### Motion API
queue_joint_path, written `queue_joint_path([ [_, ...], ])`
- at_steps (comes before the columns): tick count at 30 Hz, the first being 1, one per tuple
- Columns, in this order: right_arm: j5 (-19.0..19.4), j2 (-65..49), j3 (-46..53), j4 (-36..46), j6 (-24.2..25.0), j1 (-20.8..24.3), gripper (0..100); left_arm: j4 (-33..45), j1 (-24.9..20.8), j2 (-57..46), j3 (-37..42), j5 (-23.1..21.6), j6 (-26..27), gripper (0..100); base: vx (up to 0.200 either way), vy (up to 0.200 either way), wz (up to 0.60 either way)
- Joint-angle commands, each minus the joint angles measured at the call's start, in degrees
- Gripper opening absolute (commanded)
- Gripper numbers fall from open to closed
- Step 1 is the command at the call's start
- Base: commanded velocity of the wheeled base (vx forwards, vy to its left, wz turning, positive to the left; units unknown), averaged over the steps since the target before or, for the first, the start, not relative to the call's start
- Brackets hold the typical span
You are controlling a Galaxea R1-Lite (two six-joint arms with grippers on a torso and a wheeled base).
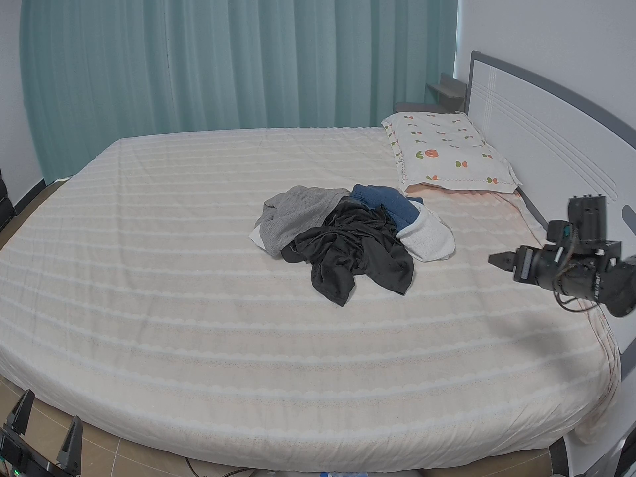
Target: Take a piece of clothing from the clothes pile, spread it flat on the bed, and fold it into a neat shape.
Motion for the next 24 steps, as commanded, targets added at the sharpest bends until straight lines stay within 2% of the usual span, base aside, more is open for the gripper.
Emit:
queue_joint_path([
  [1, -6.1, 35.9, -27.8, -6.4, 7.0, 3.6, 100, 0.0, 0.0, -1.0, 0.8, 0.1, -0.1, 100, 0.0, 0.0, 0.0],
  [12, -6.0, 47.9, -43.8, 0.1, 7.2, 7.3, 100, 0.0, 0.0, -1.0, 0.9, 0.1, -0.6, 100, 0.0, 0.0, 0.0],
  [17, -6.1, 52.7, -50.1, 1.5, 11.8, 9.1, 100, 0.0, 0.0, -1.0, 0.9, 0.2, -0.6, 100, 0.0, 0.0, 0.0],
  [24, -6.6, 55.7, -53.8, 3.2, 14.2, 10.0, 100, 0.0, 0.0, -1.0, 0.8, 0.2, -0.3, 100, 0.0, 0.0, 0.0],
])
